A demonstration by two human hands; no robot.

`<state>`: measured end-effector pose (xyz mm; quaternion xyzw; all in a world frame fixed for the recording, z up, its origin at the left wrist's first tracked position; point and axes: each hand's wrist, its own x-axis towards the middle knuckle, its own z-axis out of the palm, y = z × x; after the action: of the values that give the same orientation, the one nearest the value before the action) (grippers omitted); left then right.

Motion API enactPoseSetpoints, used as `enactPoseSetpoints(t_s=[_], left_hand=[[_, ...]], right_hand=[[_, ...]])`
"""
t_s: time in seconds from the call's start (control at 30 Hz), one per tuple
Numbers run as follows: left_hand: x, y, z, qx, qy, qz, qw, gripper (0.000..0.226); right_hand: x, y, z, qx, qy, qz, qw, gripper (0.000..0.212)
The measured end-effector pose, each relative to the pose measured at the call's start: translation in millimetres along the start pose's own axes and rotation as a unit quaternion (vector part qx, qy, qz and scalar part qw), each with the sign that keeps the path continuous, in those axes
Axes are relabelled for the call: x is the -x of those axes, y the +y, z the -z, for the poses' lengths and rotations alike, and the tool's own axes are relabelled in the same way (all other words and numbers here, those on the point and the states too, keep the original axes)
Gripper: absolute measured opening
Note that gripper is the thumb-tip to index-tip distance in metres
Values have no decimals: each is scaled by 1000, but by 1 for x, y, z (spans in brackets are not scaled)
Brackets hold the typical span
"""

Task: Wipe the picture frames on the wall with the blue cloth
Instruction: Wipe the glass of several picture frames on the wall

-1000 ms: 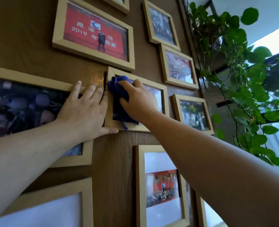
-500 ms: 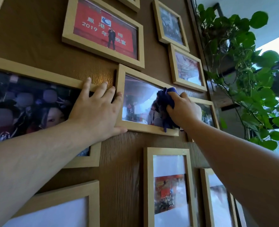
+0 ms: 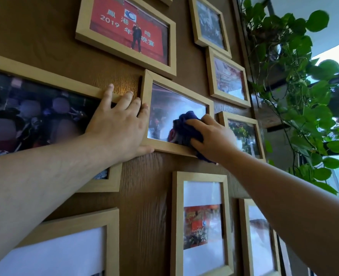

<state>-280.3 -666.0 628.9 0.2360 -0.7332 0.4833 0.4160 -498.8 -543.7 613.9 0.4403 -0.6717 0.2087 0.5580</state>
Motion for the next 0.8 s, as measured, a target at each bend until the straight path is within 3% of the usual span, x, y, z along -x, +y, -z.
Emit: enactPoseSetpoints(t_s=[0.17, 0.27, 0.5, 0.8], left_hand=[[-1, 0, 0, 0, 0, 0, 1000, 107], [0, -1, 0, -1, 0, 0, 1000, 107], [1, 2, 7, 10, -5, 0, 1000, 102], [0, 3, 10, -1, -22, 4, 1000, 104]], right_hand=[[11, 22, 2, 115, -38, -36, 992, 46], [5, 3, 11, 43, -44, -30, 998, 42], [-16, -67, 35, -154, -74, 96, 981, 36], [2, -19, 21, -132, -109, 43, 984, 38]])
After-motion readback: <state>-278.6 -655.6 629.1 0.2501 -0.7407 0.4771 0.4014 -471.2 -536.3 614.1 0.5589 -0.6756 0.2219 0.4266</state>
